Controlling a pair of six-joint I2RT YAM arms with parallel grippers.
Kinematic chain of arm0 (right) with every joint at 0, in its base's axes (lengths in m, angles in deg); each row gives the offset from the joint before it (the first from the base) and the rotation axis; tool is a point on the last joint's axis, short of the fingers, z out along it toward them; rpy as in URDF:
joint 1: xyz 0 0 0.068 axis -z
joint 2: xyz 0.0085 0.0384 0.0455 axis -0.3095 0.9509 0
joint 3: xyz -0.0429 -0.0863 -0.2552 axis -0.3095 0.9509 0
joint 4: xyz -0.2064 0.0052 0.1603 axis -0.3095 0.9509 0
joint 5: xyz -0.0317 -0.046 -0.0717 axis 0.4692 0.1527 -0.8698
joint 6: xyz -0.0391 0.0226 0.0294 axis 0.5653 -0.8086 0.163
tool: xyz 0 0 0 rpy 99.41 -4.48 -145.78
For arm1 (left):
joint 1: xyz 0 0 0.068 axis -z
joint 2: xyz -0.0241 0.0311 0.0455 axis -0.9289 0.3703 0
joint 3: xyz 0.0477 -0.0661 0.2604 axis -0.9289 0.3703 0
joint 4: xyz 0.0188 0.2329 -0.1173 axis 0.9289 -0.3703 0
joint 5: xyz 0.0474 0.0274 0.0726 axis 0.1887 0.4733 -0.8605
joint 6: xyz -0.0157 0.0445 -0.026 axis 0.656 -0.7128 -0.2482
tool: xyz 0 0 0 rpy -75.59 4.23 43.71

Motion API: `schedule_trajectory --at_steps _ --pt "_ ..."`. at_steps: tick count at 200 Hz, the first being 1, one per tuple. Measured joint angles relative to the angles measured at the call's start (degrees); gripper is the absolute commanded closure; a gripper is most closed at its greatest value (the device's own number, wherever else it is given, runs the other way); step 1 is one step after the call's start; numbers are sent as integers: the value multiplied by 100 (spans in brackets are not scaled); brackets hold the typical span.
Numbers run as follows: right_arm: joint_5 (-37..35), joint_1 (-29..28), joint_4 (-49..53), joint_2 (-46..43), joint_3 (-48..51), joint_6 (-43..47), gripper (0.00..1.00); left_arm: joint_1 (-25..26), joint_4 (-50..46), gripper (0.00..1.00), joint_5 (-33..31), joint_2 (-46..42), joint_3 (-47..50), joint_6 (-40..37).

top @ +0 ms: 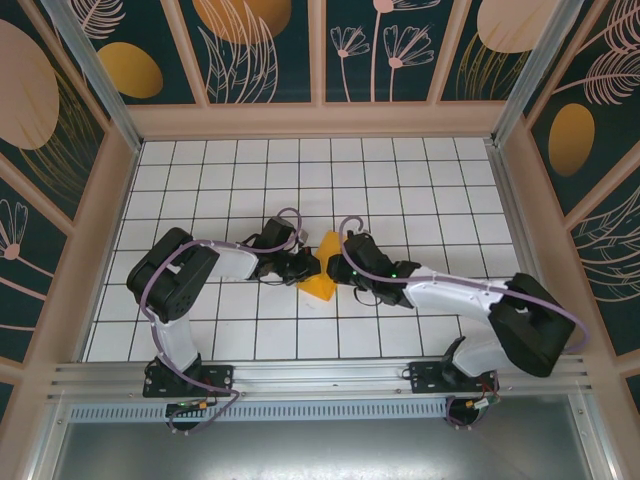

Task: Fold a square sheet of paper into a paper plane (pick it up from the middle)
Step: Fold the triangle a second time at the center of the table.

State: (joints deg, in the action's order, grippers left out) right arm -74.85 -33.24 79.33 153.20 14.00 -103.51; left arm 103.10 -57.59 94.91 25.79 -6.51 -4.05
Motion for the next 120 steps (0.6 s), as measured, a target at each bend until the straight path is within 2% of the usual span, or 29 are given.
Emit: schedule_trajectory --at_steps 12,20,71,120 --pt "199 0 -269 -107 177 -120 96 0 0 100 2 4 0 -2" --pt "363 -7 -444 -96 282 -175 100 0 -2 100 7 4 -4 -4" --pt "1005 -114 -968 581 444 -531 100 0 -4 100 15 7 -4 -15" --pt "1080 -129 -966 1097 122 -540 100 0 -4 100 20 9 -4 -17"
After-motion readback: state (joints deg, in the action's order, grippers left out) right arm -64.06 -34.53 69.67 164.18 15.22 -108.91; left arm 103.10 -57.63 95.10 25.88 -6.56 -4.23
